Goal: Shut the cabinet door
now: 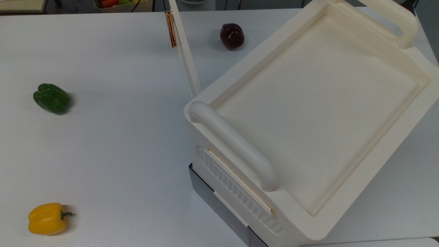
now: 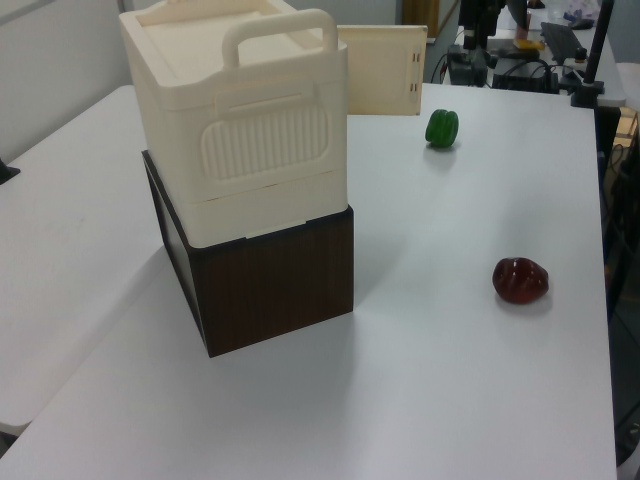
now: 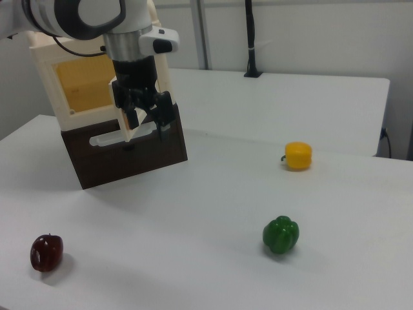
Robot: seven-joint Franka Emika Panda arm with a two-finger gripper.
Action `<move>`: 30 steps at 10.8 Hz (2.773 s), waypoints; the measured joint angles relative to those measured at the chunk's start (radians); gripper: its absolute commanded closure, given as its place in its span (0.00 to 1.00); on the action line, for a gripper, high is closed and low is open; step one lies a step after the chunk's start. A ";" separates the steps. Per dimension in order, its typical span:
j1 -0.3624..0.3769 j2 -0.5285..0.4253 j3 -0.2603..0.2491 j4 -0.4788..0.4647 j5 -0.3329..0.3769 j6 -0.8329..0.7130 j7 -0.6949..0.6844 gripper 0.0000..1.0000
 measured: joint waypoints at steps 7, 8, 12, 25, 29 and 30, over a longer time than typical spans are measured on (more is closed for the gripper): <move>0.001 0.001 0.001 0.000 0.000 -0.027 0.001 0.34; 0.001 0.001 0.001 0.000 0.000 -0.027 0.001 0.61; 0.002 0.001 0.001 0.000 0.000 -0.027 -0.015 1.00; 0.005 0.057 -0.019 -0.001 0.106 0.171 -0.739 1.00; 0.050 0.096 -0.011 -0.001 0.159 0.328 -0.866 1.00; 0.069 0.102 -0.009 -0.001 0.160 0.344 -0.868 1.00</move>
